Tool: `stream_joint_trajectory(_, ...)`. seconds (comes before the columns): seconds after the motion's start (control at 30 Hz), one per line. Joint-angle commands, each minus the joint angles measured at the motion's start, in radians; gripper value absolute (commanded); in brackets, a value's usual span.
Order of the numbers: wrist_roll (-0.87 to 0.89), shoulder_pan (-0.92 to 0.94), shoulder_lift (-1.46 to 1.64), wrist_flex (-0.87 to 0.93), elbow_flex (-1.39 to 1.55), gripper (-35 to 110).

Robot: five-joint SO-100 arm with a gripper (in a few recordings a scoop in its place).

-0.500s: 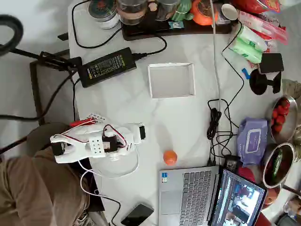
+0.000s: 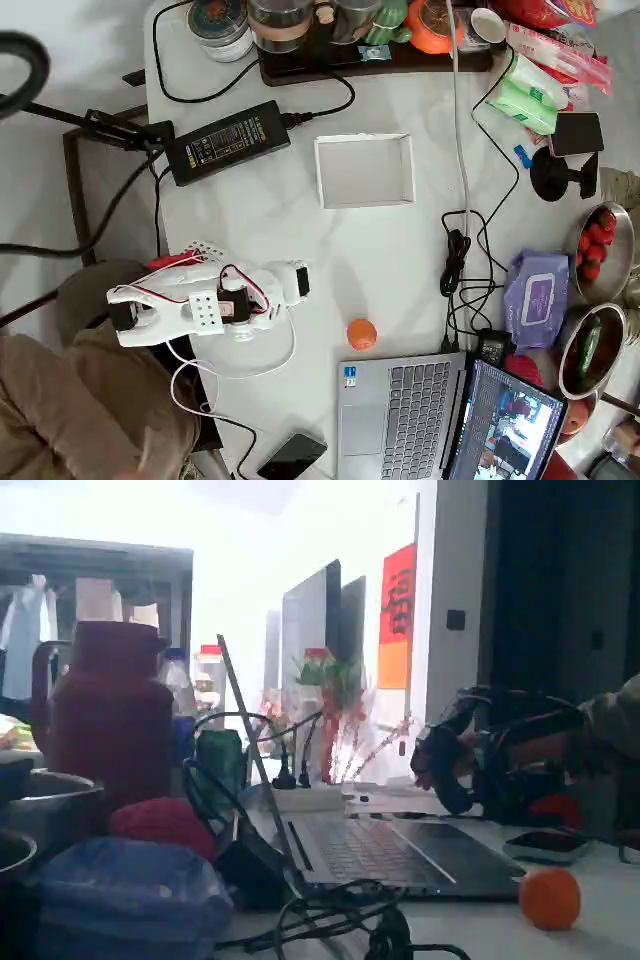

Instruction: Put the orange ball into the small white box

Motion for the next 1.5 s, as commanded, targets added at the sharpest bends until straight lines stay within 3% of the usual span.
stream_joint_trajectory(0.0, -0.009, 0.017, 0.011, 0.008, 0.008, 0)
stream_joint_trajectory(0.8, -0.012, 0.017, 0.014, -0.009, -0.023, 0)
stream_joint_trajectory(1.47, -0.012, 0.020, 0.014, -0.009, -0.506, 0)
